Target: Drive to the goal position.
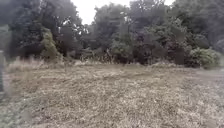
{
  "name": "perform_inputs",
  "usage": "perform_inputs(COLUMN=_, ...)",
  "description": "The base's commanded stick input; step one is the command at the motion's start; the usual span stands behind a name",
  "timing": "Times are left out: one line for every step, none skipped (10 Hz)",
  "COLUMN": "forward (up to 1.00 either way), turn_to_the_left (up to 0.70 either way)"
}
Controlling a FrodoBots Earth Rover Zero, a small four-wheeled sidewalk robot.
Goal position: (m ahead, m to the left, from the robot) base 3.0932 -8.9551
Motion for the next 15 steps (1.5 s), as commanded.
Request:
perform_inputs(forward=0.45, turn_to_the_left=0.0)
perform_inputs(forward=0.45, turn_to_the_left=0.0)
perform_inputs(forward=0.45, turn_to_the_left=0.0)
perform_inputs(forward=0.45, turn_to_the_left=0.0)
perform_inputs(forward=0.45, turn_to_the_left=0.0)
perform_inputs(forward=0.45, turn_to_the_left=0.0)
perform_inputs(forward=0.45, turn_to_the_left=0.0)
perform_inputs(forward=0.45, turn_to_the_left=0.0)
perform_inputs(forward=0.45, turn_to_the_left=0.0)
perform_inputs(forward=0.45, turn_to_the_left=0.0)
perform_inputs(forward=0.45, turn_to_the_left=0.0)
perform_inputs(forward=0.45, turn_to_the_left=0.0)
perform_inputs(forward=0.45, turn_to_the_left=0.0)
perform_inputs(forward=0.45, turn_to_the_left=0.0)
perform_inputs(forward=0.45, turn_to_the_left=0.0)
